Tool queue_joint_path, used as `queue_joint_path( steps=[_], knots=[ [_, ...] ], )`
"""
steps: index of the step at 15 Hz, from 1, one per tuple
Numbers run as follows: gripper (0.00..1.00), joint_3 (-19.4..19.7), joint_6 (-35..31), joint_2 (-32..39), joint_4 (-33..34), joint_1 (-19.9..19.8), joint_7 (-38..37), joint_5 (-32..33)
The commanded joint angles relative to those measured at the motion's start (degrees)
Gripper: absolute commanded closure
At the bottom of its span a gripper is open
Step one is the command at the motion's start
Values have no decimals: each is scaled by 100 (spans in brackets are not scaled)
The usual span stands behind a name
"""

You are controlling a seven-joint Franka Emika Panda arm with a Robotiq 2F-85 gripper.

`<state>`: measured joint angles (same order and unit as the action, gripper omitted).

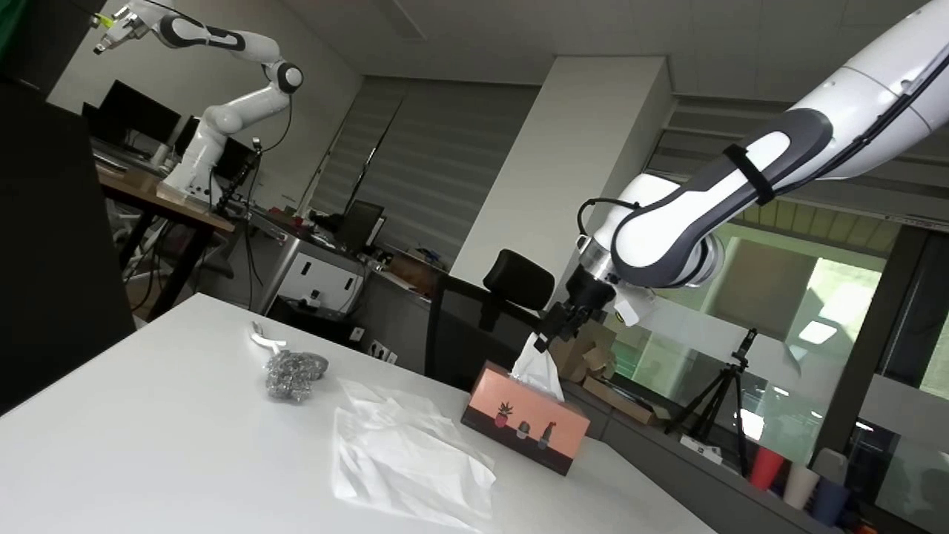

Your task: Remove two tissues from the box and put them on the table

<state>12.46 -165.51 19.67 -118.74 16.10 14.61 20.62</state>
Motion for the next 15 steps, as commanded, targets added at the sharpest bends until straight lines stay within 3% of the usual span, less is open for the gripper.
queue_joint_path(
  steps=[1,9,12,15],
  knots=[
    [0,-461,-40,-160,67,-661,265,183],
    [0,-1087,-83,348,813,-1706,1292,-58],
    [0,-1925,446,661,1313,-2434,2687,-1036],
    [0,-2206,1137,1079,2123,-2768,3508,-1458]
  ],
)
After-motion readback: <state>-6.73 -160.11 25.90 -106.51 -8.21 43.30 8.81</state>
